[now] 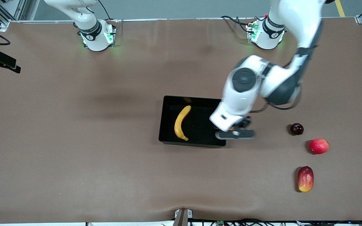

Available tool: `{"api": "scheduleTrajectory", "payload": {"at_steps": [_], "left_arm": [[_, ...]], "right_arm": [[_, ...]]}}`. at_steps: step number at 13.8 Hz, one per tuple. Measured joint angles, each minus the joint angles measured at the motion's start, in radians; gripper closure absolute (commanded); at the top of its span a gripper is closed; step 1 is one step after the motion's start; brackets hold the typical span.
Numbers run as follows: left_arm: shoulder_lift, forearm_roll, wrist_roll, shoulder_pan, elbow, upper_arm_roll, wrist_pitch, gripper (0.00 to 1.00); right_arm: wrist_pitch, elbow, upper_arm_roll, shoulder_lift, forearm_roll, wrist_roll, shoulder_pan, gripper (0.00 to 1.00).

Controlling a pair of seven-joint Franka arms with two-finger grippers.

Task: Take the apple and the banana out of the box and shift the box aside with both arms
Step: 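Carry the apple out of the tray and set it beside the plum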

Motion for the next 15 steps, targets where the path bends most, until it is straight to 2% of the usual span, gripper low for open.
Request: {"api": "scheduleTrajectory", "payload": {"at_steps": [3, 6, 10, 14, 15], "left_arm": [[0.001, -0.01, 0.169, 0.141, -0.011, 0.001, -0.03, 1.0], [0.045, -0.011, 0.248, 0.239, -0.041, 0.002, -0.024, 1.0], [0.155, -0.01, 0.265, 0.315, -0.085, 0.003, 0.087, 1.0], [0.205, -0.006, 0.288, 0.353, -0.139, 0.004, 0.184, 0.98], [0.209, -0.006, 0.289, 0.354, -0.142, 0.004, 0.185, 0.53]], "right_arm": [[0.0, 0.0, 0.0, 0.0, 0.0, 0.0, 0.0, 0.0], [0.0, 0.0, -0.001, 0.0, 0.0, 0.0, 0.0, 0.0], [0.0, 0.002, -0.003, -0.001, 0.0, 0.0, 0.0, 0.0], [0.0, 0.002, -0.004, -0.001, 0.0, 0.0, 0.0, 0.0], [0.0, 0.002, -0.004, -0.001, 0.0, 0.0, 0.0, 0.0]]}}
